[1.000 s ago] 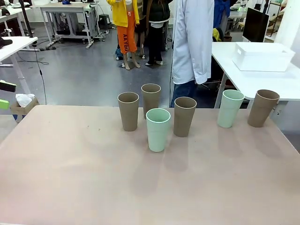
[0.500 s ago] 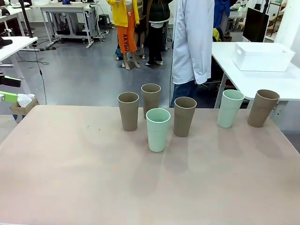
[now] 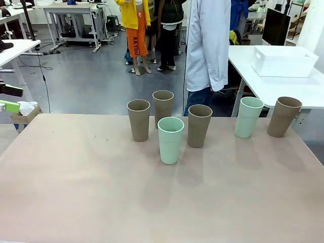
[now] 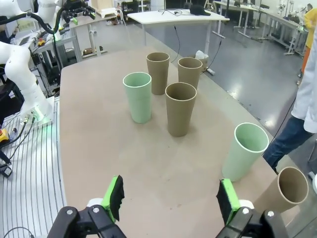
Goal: Stack the cups and store them in the basket.
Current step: Pick up two Reusable plastic cups , one in each hand.
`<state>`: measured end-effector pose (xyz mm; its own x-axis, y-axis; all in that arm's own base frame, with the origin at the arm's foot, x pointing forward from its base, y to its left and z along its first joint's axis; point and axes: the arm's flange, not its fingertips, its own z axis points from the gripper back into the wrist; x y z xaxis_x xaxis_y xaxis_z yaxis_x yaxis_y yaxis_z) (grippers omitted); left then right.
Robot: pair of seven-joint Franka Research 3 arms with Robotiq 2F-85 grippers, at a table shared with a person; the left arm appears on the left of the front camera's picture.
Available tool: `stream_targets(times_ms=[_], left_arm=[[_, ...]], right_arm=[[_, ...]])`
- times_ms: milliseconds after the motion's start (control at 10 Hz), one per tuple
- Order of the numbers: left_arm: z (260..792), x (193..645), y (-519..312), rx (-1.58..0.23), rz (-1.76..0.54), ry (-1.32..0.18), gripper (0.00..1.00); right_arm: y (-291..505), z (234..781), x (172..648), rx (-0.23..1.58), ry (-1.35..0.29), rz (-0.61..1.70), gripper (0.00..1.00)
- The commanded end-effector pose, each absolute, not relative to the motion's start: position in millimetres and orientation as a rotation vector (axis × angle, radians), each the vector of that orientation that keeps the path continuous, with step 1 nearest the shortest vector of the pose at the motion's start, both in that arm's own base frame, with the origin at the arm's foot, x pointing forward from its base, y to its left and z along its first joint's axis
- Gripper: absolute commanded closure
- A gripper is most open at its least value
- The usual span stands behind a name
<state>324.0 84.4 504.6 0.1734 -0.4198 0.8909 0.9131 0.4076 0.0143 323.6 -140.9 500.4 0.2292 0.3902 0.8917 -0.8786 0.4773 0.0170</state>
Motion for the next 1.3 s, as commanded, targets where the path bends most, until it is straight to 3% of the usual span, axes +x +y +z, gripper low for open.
stream_targets(times_ms=[0,1200], left_arm=[[505.6,327.2,84.6,-0.626,-1.051,-1.015,0.0],[505.6,327.2,84.6,-0.626,-1.051,-1.015,0.0]], right_arm=[[-143.1,503.1,325.8,0.598,-1.011,0.971,0.0],[-143.1,503.1,325.8,0.598,-1.011,0.971,0.0]])
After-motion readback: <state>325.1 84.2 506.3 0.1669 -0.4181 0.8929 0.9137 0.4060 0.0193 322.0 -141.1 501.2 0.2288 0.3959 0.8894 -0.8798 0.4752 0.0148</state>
